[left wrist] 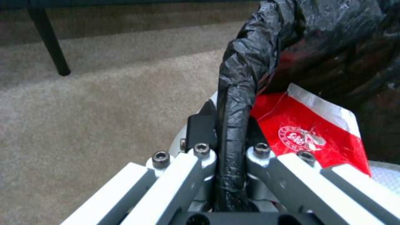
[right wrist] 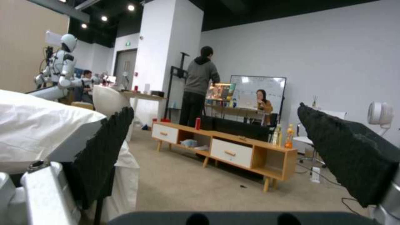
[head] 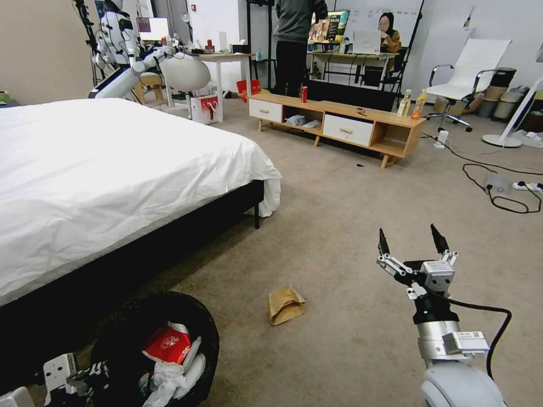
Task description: Pick up the trash bin and place the garbage on the floor into it.
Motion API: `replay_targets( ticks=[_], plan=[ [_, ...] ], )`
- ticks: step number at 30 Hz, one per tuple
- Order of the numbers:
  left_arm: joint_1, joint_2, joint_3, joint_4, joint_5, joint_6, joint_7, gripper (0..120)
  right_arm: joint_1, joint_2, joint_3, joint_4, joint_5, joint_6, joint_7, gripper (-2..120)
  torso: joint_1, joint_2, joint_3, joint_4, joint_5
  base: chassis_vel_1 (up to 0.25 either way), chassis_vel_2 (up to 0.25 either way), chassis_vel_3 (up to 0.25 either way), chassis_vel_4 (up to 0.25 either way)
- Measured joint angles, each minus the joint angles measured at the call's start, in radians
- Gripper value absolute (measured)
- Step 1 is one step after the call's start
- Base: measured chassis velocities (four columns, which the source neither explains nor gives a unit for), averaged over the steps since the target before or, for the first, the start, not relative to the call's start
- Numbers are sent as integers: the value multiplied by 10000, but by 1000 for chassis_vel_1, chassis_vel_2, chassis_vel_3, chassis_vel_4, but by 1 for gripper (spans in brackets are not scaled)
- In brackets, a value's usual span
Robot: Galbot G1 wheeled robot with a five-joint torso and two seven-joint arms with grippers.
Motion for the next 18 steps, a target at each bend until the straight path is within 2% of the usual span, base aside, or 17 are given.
replay_targets(
  ticks=[15,18],
  plan=[
    [27,22,9,-1,-3,-6,32,3,-39,30,74,-120,-52,102,-122,100,0,1,0,1,0,0,0,0,0],
    [24,38,-4,-1,-15,-6,32,3,-38,35,74,-142,-57,110,-123,100,-1,1,-1,1,0,-82,109,97,-107]
  ],
)
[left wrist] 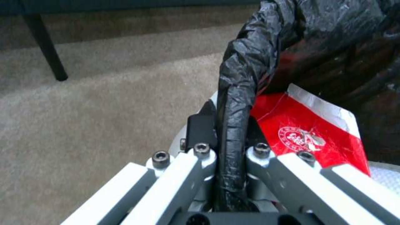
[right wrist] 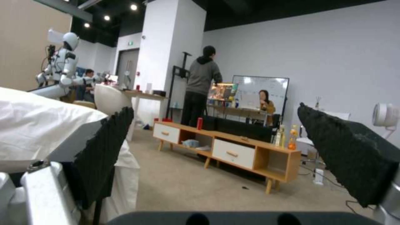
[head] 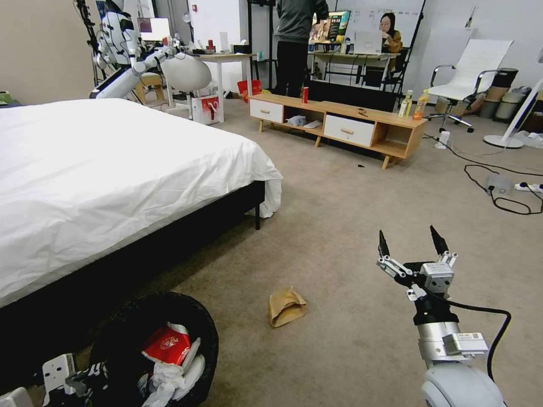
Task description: Pick up the trash bin and place the garbage on the floor into it.
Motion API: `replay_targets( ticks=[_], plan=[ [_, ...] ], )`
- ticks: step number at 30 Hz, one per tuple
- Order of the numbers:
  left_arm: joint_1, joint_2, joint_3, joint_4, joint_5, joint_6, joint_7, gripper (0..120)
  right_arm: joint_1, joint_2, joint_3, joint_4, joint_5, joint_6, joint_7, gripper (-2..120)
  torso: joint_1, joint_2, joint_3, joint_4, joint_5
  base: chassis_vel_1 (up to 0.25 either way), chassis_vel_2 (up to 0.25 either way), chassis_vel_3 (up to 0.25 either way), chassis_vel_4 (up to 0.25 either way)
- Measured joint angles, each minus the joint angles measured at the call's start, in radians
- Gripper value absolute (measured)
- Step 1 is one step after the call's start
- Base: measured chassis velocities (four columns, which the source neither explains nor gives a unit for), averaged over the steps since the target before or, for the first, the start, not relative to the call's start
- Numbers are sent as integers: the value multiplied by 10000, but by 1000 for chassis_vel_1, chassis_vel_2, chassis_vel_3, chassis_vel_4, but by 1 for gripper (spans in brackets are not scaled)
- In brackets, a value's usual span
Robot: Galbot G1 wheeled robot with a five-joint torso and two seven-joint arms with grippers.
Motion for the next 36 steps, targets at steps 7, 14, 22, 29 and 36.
replay_targets(
  ticks=[7,14,22,29,36],
  plan=[
    [8,12,-21,0,-22,-1,6,3,23,37,-20,-46,-21,7,-3,100,1,0,3,-2,1,-167,165,161,-169],
    [1,1,-18,23,-22,-7,11,3,38,40,-58,-111,-40,61,-12,100,1,-1,2,3,2,-142,153,161,-175],
    [-38,-39,35,51,17,-11,23,3,-39,-138,-789,-147,103,230,-278,100,0,0,0,-2,1,-65,59,58,-68],
    [-29,-54,35,51,36,-11,32,3,89,-123,-1274,-272,191,238,-321,100,0,0,0,2,0,0,0,0,0],
    [-40,-53,23,59,46,-11,39,3,124,-90,-1598,-325,240,239,-341,100,0,1,0,1,0,0,0,0,0]
  ],
)
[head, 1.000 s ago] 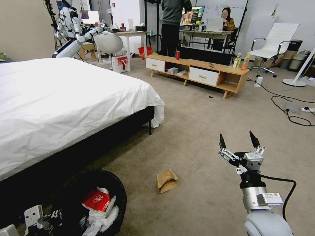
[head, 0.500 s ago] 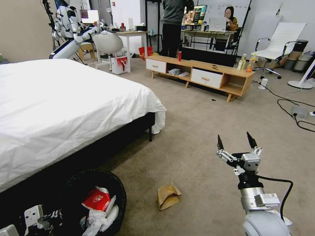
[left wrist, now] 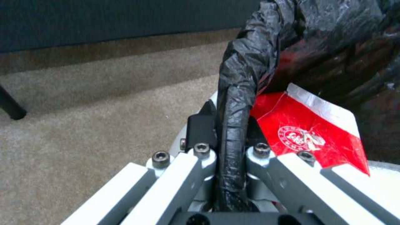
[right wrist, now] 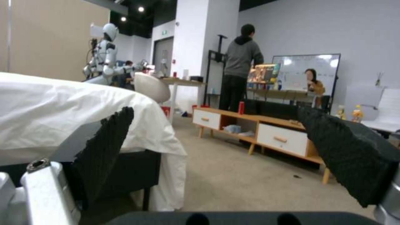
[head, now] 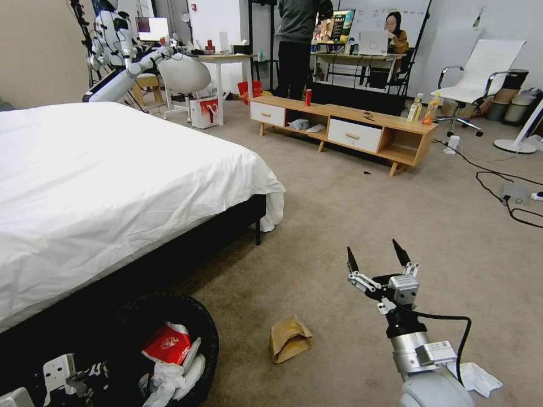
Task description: Pick up the trash bin and place the garbage on the floor into it.
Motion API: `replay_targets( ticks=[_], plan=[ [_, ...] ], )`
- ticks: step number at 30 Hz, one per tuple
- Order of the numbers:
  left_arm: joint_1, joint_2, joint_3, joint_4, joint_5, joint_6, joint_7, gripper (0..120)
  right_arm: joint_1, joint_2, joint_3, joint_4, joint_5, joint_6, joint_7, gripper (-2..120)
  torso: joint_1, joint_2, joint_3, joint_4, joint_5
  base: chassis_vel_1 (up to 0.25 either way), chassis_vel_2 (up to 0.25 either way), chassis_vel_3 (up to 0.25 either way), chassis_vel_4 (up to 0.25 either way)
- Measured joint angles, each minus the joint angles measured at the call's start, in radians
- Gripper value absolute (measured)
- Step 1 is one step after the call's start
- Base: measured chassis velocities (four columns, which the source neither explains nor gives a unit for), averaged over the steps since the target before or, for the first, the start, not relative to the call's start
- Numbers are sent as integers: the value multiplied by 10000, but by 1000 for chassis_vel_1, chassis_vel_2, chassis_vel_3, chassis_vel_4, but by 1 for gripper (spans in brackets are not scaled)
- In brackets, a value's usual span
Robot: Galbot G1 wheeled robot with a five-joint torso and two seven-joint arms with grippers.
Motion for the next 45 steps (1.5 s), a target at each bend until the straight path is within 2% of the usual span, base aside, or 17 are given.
replay_targets(
  ticks=[7,14,16,17,19,20,25,26,28,30,32,37,38,42,45],
  plan=[
    [-36,-21,56,47,70,1,14,3,103,-4,-362,-40,179,-93,26,100,0,-1,0,-3,0,0,0,0,0],
    [-33,-47,107,58,136,7,46,3,707,-232,-1281,3,1890,-1173,578,100,0,0,1,-1,1,0,0,0,0],
    [-34,-75,127,27,144,23,49,3,1127,-402,-1633,-112,2739,-1812,722,100,1,0,1,0,-1,0,0,0,0],
    [-34,-75,127,27,144,23,49,3,1127,-402,-1633,-112,2739,-1812,722,100,1,0,1,0,-1,0,0,0,0],
    [-44,-90,149,11,175,29,53,3,1798,-654,-1990,-177,3669,-2869,973,100,0,0,1,1,-1,0,0,0,0],
    [-44,-90,149,11,175,29,53,3,1798,-654,-1990,-177,3669,-2869,973,100,0,0,1,1,-1,0,0,0,0],
    [-119,-42,166,61,181,39,64,3,2911,-869,-2745,-349,4824,-4279,1551,100,1,0,1,-2,-1,0,0,0,0],
    [-119,-42,166,61,181,39,64,3,2911,-869,-2745,-349,4824,-4279,1551,100,1,0,1,-2,-1,0,0,0,0],
    [-127,-19,175,84,180,45,69,3,3773,-923,-3540,-623,5570,-5093,1824,100,0,-1,2,1,-1,0,0,0,0],
    [-129,-18,176,85,179,46,75,3,4095,-925,-3862,-739,5837,-5346,1908,100,1,-1,2,2,-1,0,0,0,0],
    [-143,-16,174,87,172,47,82,3,4851,-923,-4669,-1016,6544,-6077,2066,100,1,-2,3,2,0,0,0,0,0],
    [-260,64,216,173,142,68,82,3,5588,-926,-5378,-1277,7516,-6894,2388,100,1,-2,2,2,-1,0,0,0,0],
    [-375,150,295,289,122,89,83,3,5863,-866,-5606,-1506,8086,-7360,2699,100,1,-2,1,-3,-3,0,0,0,0],
    [-403,206,321,403,111,91,109,3,6038,-701,-5779,-1830,8574,-7716,2925,100,2,-3,3,-6,0,0,0,0,0],
    [-455,257,277,476,81,93,132,3,6357,-433,-6152,-2366,9185,-8083,3222,100,1,-2,2,1,0,0,0,0,0]
  ],
)
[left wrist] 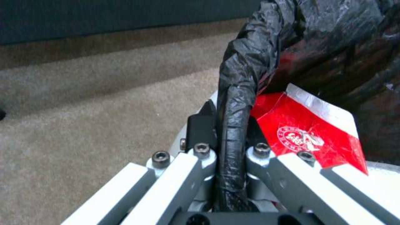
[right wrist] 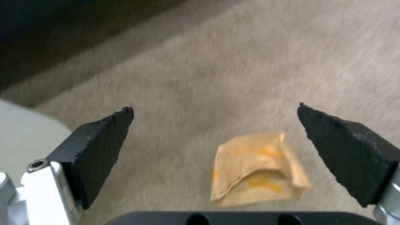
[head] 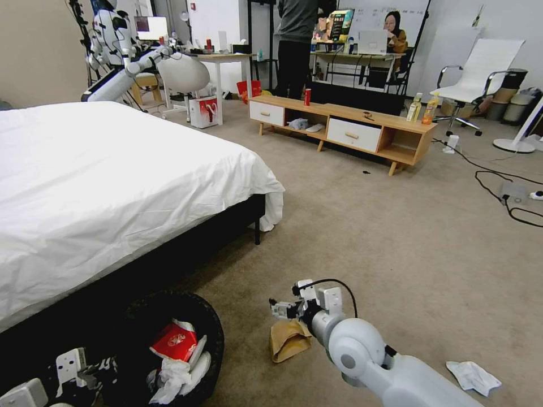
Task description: Pick up the trash bin and place the garbage on the floor into it.
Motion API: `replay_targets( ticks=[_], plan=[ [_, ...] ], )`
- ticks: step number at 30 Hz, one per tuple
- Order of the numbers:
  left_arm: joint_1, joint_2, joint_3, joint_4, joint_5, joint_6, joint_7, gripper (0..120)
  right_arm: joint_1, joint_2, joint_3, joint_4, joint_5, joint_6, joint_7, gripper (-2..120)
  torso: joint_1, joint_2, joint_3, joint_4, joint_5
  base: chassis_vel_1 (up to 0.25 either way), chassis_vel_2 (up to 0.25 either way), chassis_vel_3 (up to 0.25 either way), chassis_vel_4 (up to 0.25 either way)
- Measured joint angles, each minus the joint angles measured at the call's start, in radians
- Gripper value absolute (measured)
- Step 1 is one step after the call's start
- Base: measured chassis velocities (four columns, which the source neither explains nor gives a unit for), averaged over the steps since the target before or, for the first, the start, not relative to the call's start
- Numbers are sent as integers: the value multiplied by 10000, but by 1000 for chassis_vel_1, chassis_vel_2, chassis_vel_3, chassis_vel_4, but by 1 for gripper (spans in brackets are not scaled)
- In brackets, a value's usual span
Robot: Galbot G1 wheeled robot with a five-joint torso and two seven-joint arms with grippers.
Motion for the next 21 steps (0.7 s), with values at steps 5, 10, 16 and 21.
replay_targets(
  ticks=[5,10,16,21],
  plan=[
    [-27,10,-15,34,-22,-1,5,3,128,152,-215,-397,393,-215,229,100,0,0,0,-1,0,0,0,0,0],
    [-35,4,-18,107,-16,-1,17,3,143,374,-301,-1103,479,-301,255,100,1,0,0,-2,-1,0,0,0,0],
    [-51,-1,-20,196,3,-14,31,3,98,670,-295,-1830,491,-310,218,100,0,0,-1,-2,-1,0,0,0,0],
    [-64,4,-28,231,7,-23,43,3,101,868,-310,-2392,506,-345,153,100,0,0,-1,-2,-1,0,0,0,0]
  ],
)
